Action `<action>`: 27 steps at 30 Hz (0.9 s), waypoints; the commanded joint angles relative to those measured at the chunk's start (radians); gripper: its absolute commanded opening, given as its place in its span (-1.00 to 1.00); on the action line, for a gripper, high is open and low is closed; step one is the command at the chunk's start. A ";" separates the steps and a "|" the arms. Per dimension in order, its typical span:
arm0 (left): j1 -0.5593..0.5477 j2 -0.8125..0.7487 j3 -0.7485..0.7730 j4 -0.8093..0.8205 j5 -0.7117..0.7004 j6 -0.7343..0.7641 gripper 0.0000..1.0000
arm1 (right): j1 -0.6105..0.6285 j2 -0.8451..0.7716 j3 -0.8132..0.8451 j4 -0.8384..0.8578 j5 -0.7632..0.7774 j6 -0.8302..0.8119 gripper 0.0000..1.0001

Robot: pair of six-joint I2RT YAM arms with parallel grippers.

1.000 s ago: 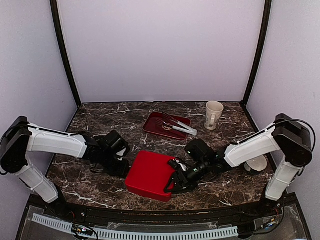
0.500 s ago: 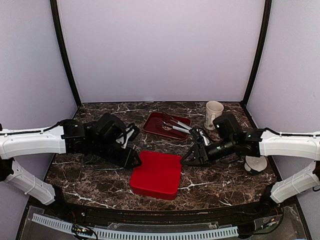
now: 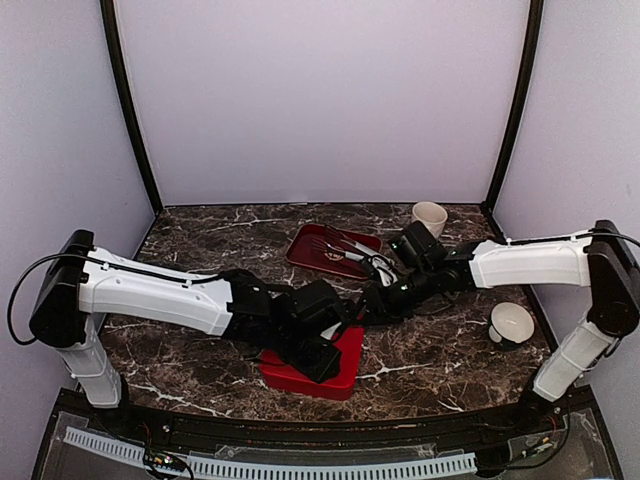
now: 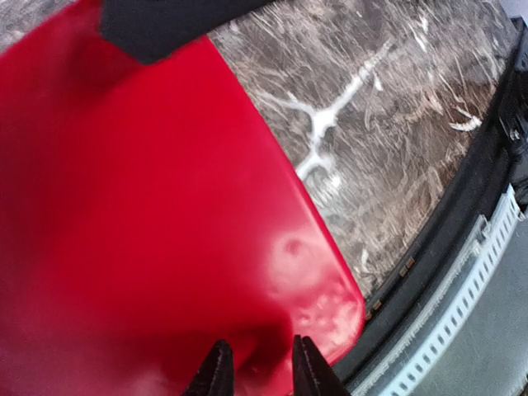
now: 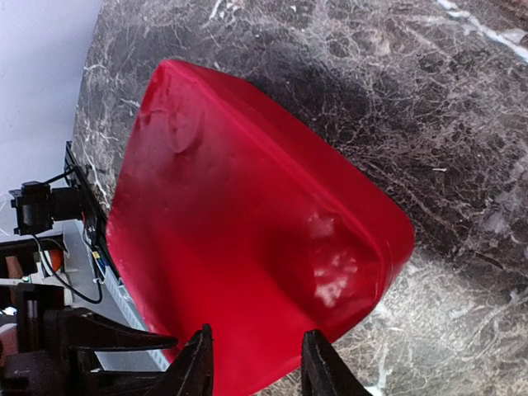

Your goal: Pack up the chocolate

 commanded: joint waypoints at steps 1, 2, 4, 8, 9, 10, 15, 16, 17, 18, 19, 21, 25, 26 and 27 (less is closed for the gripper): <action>0.005 -0.028 -0.070 -0.088 -0.010 -0.064 -0.50 | -0.006 0.079 -0.007 0.016 0.005 -0.028 -0.29; 0.005 -0.045 -0.072 -0.101 -0.014 -0.071 -0.49 | -0.007 0.086 -0.016 0.021 0.003 -0.029 -0.29; 0.011 -0.111 -0.084 -0.108 -0.031 -0.090 -0.44 | -0.009 0.093 -0.020 0.020 0.004 -0.041 -0.29; 0.078 -0.256 -0.151 -0.104 -0.043 -0.133 -0.28 | -0.011 0.070 0.015 -0.023 0.014 -0.068 -0.28; 0.101 -0.299 -0.168 -0.102 -0.044 -0.139 -0.22 | -0.014 0.058 0.030 -0.034 0.016 -0.073 -0.26; 0.136 -0.339 -0.203 -0.093 -0.034 -0.149 -0.15 | -0.016 0.045 0.048 -0.041 0.013 -0.078 -0.22; 0.302 -0.520 -0.341 -0.051 0.017 -0.185 0.28 | -0.052 0.002 0.112 -0.104 -0.003 -0.091 0.11; 0.337 -0.544 -0.362 -0.054 0.030 -0.187 0.32 | -0.060 -0.024 0.110 -0.114 -0.003 -0.090 0.24; 0.369 -0.564 -0.384 -0.057 0.041 -0.187 0.35 | -0.070 -0.042 0.100 -0.115 -0.003 -0.085 0.34; 0.393 -0.578 -0.405 -0.057 0.054 -0.182 0.37 | -0.079 -0.060 0.083 -0.109 -0.009 -0.076 0.42; 0.412 -0.587 -0.421 -0.051 0.069 -0.172 0.39 | -0.086 -0.077 0.063 -0.099 -0.019 -0.069 0.48; 0.428 -0.586 -0.449 -0.021 0.105 -0.154 0.44 | -0.095 -0.092 0.027 -0.085 -0.039 -0.060 0.54; 0.430 -0.525 -0.484 0.071 0.218 -0.151 0.52 | -0.103 -0.110 -0.062 -0.020 -0.104 -0.013 0.60; 0.428 -0.510 -0.500 0.114 0.248 -0.159 0.52 | -0.104 -0.114 -0.090 0.010 -0.120 0.007 0.60; 0.426 -0.497 -0.526 0.158 0.286 -0.172 0.52 | -0.105 -0.114 -0.111 0.053 -0.137 0.032 0.61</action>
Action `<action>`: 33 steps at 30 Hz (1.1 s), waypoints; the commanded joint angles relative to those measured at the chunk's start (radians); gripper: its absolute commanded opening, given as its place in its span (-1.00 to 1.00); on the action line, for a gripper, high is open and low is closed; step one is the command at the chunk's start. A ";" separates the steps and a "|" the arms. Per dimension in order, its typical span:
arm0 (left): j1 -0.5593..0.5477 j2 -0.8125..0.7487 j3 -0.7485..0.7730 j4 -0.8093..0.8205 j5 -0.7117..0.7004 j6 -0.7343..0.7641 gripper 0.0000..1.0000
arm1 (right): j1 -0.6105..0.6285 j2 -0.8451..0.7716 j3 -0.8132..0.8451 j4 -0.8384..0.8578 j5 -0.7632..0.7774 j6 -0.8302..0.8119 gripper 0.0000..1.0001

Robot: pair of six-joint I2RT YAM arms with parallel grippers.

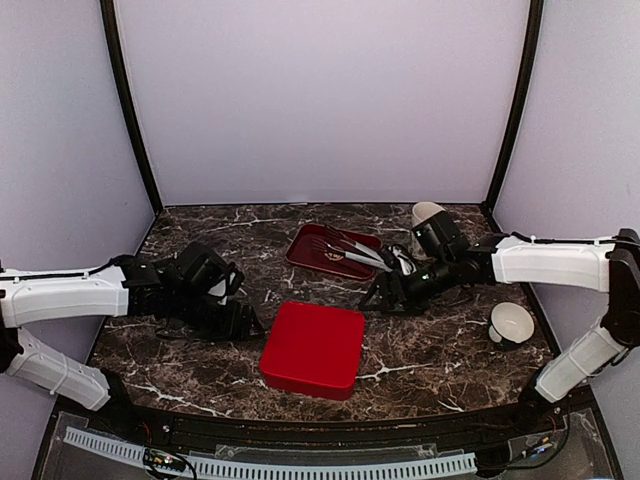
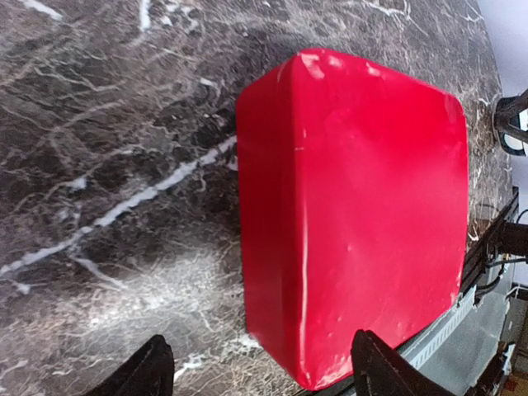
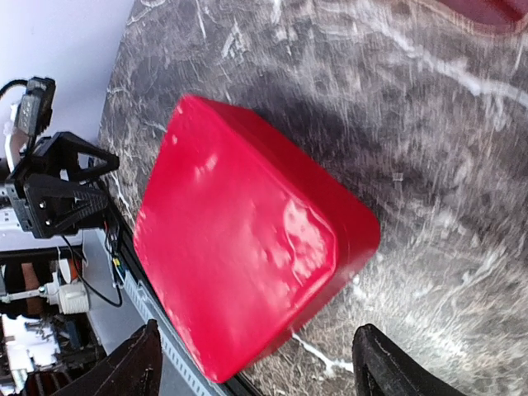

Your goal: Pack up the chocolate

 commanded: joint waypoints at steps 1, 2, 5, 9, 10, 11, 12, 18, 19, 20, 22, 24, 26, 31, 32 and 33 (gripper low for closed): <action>-0.004 0.048 -0.080 0.195 0.172 -0.026 0.52 | -0.008 -0.004 -0.109 0.128 -0.094 0.088 0.61; -0.012 0.051 -0.095 0.246 0.184 -0.040 0.52 | -0.007 -0.001 -0.124 0.152 -0.103 0.101 0.61; -0.057 0.067 -0.112 0.332 0.190 -0.073 0.52 | -0.012 0.013 -0.153 0.201 -0.112 0.127 0.61; -0.115 0.133 -0.082 0.396 0.204 -0.088 0.51 | -0.019 0.049 -0.144 0.218 -0.127 0.126 0.61; -0.128 0.149 -0.069 0.401 0.201 -0.088 0.51 | -0.021 0.054 -0.134 0.212 -0.127 0.120 0.62; -0.136 0.162 -0.060 0.407 0.201 -0.089 0.51 | -0.024 0.056 -0.123 0.200 -0.124 0.111 0.63; -0.141 0.167 -0.054 0.408 0.200 -0.090 0.50 | -0.028 0.054 -0.112 0.187 -0.123 0.103 0.64; -0.126 0.079 -0.031 0.321 0.096 -0.086 0.56 | -0.074 0.010 -0.070 0.093 -0.102 0.053 0.75; -0.117 0.064 -0.018 0.286 0.084 -0.078 0.59 | -0.085 -0.003 -0.060 0.072 -0.098 0.040 0.81; -0.101 0.052 -0.003 0.256 0.080 -0.066 0.62 | -0.097 -0.017 -0.051 0.052 -0.092 0.021 0.91; -0.061 0.021 0.029 0.199 0.077 -0.048 0.75 | -0.126 -0.051 -0.029 0.000 -0.076 -0.006 0.99; 0.002 -0.004 0.076 0.124 0.071 -0.028 0.95 | -0.159 -0.089 -0.004 -0.035 -0.068 -0.029 1.00; 0.060 -0.013 0.142 0.036 0.049 -0.001 0.97 | -0.198 -0.128 0.027 -0.071 -0.059 -0.054 1.00; 0.179 -0.020 0.273 -0.096 0.016 0.053 0.98 | -0.325 -0.229 0.108 -0.139 -0.035 -0.104 1.00; 0.198 -0.024 0.287 -0.106 0.015 0.061 0.98 | -0.353 -0.257 0.119 -0.141 -0.034 -0.108 1.00; 0.229 -0.029 0.297 -0.118 0.012 0.069 0.98 | -0.376 -0.280 0.122 -0.142 -0.032 -0.111 1.00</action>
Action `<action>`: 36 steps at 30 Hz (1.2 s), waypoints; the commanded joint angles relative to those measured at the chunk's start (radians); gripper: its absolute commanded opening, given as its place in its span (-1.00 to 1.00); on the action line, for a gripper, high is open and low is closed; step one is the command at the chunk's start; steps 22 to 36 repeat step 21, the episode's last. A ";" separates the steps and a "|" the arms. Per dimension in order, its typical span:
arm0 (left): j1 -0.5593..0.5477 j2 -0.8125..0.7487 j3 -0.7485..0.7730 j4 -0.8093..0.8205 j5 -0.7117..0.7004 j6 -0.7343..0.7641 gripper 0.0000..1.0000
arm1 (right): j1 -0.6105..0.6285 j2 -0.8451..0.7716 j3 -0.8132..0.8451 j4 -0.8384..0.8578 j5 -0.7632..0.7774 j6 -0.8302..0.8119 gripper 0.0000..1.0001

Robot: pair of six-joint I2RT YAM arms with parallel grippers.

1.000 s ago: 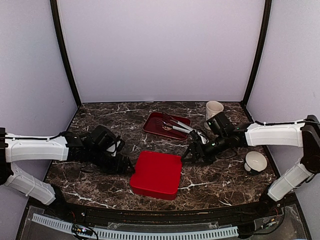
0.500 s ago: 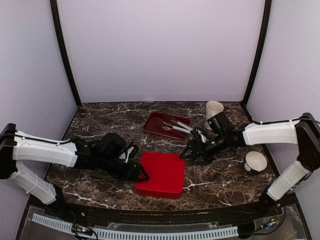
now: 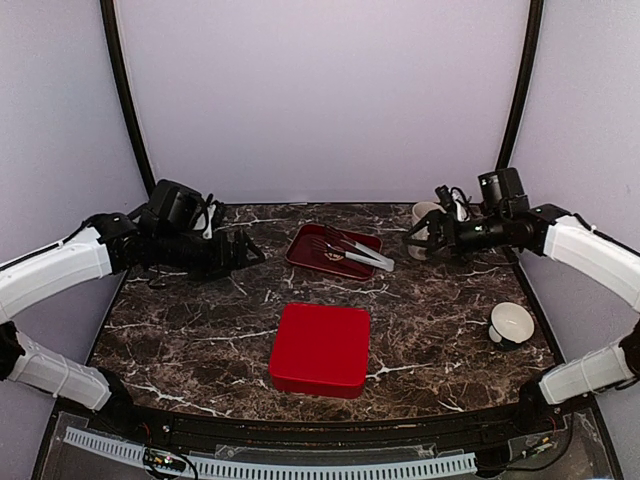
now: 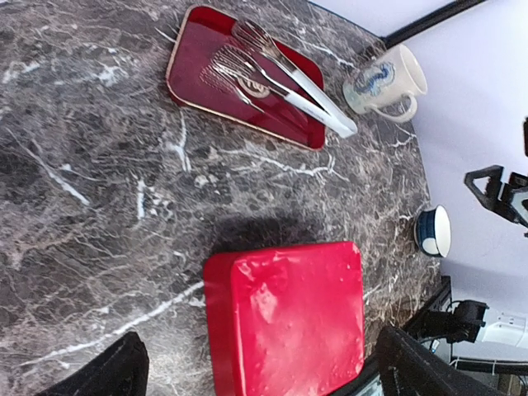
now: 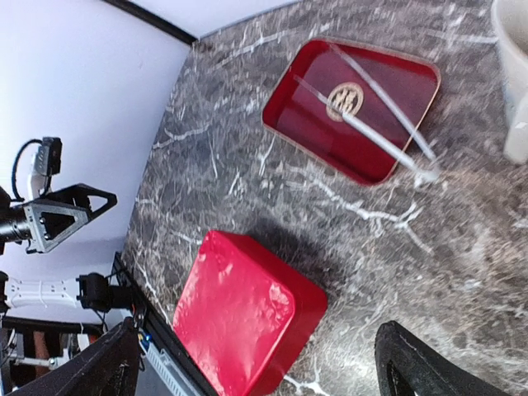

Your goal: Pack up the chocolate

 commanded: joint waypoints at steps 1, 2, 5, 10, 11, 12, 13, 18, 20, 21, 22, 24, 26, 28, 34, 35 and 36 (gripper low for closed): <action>0.095 -0.040 0.059 -0.158 -0.043 0.065 0.98 | -0.103 -0.100 0.046 -0.044 0.027 -0.056 1.00; 0.113 -0.045 0.065 -0.170 -0.056 0.067 0.98 | -0.126 -0.124 0.039 -0.041 0.028 -0.058 0.99; 0.151 -0.061 0.055 -0.194 -0.096 0.071 0.98 | -0.195 -0.200 -0.012 -0.010 0.026 -0.050 1.00; 0.160 -0.087 0.001 -0.202 -0.165 0.056 0.98 | -0.279 -0.317 -0.175 0.053 0.025 -0.022 1.00; 0.160 -0.094 -0.018 -0.191 -0.166 0.048 0.97 | -0.292 -0.335 -0.211 0.075 0.018 -0.012 1.00; 0.160 -0.096 -0.036 -0.182 -0.165 0.039 0.98 | -0.299 -0.354 -0.250 0.098 0.011 0.002 1.00; 0.160 -0.098 -0.050 -0.176 -0.165 0.031 0.98 | -0.306 -0.371 -0.282 0.115 0.008 0.013 1.00; 0.161 -0.108 -0.106 -0.140 -0.155 0.002 0.98 | -0.316 -0.417 -0.376 0.172 0.011 0.043 1.00; 0.160 -0.122 -0.110 -0.133 -0.173 0.003 0.98 | -0.316 -0.417 -0.386 0.188 0.002 0.050 1.00; 0.161 -0.129 -0.108 -0.131 -0.183 0.008 0.98 | -0.316 -0.414 -0.387 0.190 0.000 0.050 1.00; 0.161 -0.129 -0.108 -0.131 -0.183 0.008 0.98 | -0.316 -0.414 -0.387 0.190 0.000 0.050 1.00; 0.161 -0.129 -0.108 -0.131 -0.183 0.008 0.98 | -0.316 -0.414 -0.387 0.190 0.000 0.050 1.00; 0.161 -0.129 -0.108 -0.131 -0.183 0.008 0.98 | -0.316 -0.414 -0.387 0.190 0.000 0.050 1.00; 0.161 -0.129 -0.108 -0.131 -0.183 0.008 0.98 | -0.316 -0.414 -0.387 0.190 0.000 0.050 1.00; 0.161 -0.129 -0.108 -0.131 -0.183 0.008 0.98 | -0.316 -0.414 -0.387 0.190 0.000 0.050 1.00; 0.161 -0.129 -0.108 -0.131 -0.183 0.008 0.98 | -0.316 -0.414 -0.387 0.190 0.000 0.050 1.00; 0.161 -0.129 -0.108 -0.131 -0.183 0.008 0.98 | -0.316 -0.414 -0.387 0.190 0.000 0.050 1.00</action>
